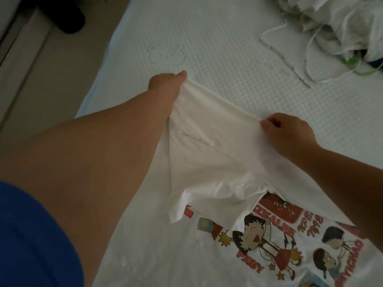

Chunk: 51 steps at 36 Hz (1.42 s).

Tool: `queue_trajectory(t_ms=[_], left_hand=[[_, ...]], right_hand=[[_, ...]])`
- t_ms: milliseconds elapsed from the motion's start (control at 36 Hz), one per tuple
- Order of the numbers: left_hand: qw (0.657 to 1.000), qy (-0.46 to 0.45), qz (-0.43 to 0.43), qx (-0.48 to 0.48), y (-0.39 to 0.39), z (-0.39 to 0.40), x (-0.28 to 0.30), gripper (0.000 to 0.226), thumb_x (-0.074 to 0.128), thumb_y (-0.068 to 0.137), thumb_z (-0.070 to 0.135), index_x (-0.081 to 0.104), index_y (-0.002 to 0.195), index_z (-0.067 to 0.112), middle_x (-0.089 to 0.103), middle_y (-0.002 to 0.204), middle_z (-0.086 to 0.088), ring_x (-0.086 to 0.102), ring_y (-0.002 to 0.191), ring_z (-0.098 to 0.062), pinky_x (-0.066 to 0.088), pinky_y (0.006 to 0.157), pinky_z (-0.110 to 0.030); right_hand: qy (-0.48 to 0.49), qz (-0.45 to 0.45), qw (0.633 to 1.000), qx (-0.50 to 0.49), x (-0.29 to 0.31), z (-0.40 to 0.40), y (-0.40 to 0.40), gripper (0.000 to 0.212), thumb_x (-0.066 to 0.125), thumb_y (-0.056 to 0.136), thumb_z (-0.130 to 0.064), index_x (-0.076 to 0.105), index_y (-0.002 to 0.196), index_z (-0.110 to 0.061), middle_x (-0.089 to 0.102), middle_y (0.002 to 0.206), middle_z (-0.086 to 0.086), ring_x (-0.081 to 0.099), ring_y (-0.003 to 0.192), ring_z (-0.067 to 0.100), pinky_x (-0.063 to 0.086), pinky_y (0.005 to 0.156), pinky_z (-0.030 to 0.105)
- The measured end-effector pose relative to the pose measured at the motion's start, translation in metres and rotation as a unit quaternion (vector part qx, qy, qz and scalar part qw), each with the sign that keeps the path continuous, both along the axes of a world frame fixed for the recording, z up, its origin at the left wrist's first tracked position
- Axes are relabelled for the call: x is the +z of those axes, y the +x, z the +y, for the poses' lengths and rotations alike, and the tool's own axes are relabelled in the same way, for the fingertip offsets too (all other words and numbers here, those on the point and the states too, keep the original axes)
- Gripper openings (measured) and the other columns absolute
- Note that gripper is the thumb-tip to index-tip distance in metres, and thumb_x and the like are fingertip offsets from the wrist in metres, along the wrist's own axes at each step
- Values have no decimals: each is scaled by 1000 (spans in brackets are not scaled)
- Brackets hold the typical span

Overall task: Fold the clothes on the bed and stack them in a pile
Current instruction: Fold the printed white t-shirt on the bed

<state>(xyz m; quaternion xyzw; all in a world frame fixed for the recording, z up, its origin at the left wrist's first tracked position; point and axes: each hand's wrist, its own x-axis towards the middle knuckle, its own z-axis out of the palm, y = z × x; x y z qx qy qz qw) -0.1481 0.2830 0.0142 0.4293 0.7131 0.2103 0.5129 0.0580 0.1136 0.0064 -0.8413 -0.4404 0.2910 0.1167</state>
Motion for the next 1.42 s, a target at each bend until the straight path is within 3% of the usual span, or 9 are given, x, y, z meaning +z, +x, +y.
queue_trajectory(t_ms=[333, 583, 722, 833, 1000, 1111, 1222, 1278, 1417], left_hand=[[985, 98, 74, -120, 1, -7, 0, 43, 68, 78, 9, 64, 120, 14, 66, 114, -4, 62, 104, -20, 50, 93, -32], [971, 148, 147, -114, 5, -8, -9, 42, 69, 81, 23, 63, 122, 17, 65, 118, 0, 61, 107, -15, 46, 94, -25], [942, 153, 247, -167, 17, -33, 3, 67, 66, 82, 40, 40, 140, 18, 47, 136, -8, 46, 123, -24, 38, 103, -35], [902, 181, 336, -203, 22, -72, 27, 79, 65, 78, 35, 28, 145, 14, 30, 146, -11, 29, 134, -28, 27, 107, -39], [891, 209, 203, -349, 46, -175, 52, 37, 64, 83, 26, 59, 119, 19, 52, 121, -3, 49, 111, -19, 34, 88, -24], [820, 213, 166, -504, 73, -248, 47, 28, 64, 82, 25, 65, 109, 17, 55, 103, 0, 48, 96, -15, 35, 80, -24], [766, 239, 192, -565, 98, -274, 34, 35, 62, 84, 23, 63, 118, 17, 58, 113, -3, 49, 105, -21, 36, 92, -33], [753, 245, 224, -568, 110, -274, 28, 38, 62, 84, 23, 61, 122, 19, 57, 119, -4, 47, 110, -23, 35, 97, -37], [734, 250, 288, -562, 126, -266, 19, 35, 61, 83, 27, 62, 118, 23, 56, 113, -4, 45, 110, -26, 26, 96, -40]], right_hand=[[23, -58, 994, 89, 3, -1, 11, 23, 51, 88, -50, 50, 94, -27, 51, 87, -6, 50, 76, 15, 36, 68, 30], [10, -12, 997, 80, -4, 2, 22, 22, 47, 92, -49, 54, 88, -28, 49, 73, -13, 45, 65, 5, 33, 53, 25], [49, -62, 996, 36, 3, -16, 13, 30, 49, 92, -43, 55, 110, -20, 53, 100, -2, 51, 97, 20, 39, 80, 33], [111, -95, 989, 8, 24, -64, 11, 36, 53, 90, -35, 53, 120, -15, 46, 126, 5, 39, 118, 22, 25, 99, 33], [79, 25, 985, -149, 55, -169, 19, 18, 56, 88, -25, 51, 105, -26, 48, 102, -12, 53, 91, 2, 45, 81, 23], [-9, 167, 910, -378, 56, -232, 43, 4, 57, 87, -17, 60, 89, -16, 64, 77, -6, 61, 70, 8, 47, 58, 23], [22, 360, 700, -616, 51, -263, 73, 5, 57, 86, 0, 61, 86, -3, 66, 72, 9, 65, 65, 18, 57, 56, 24], [74, 404, 626, -662, 46, -268, 89, 7, 52, 88, 2, 58, 90, 0, 67, 78, 12, 67, 69, 20, 57, 56, 26], [184, 479, 532, -674, 39, -266, 127, 15, 43, 94, -5, 55, 104, -5, 62, 95, 7, 63, 87, 19, 53, 64, 28]])
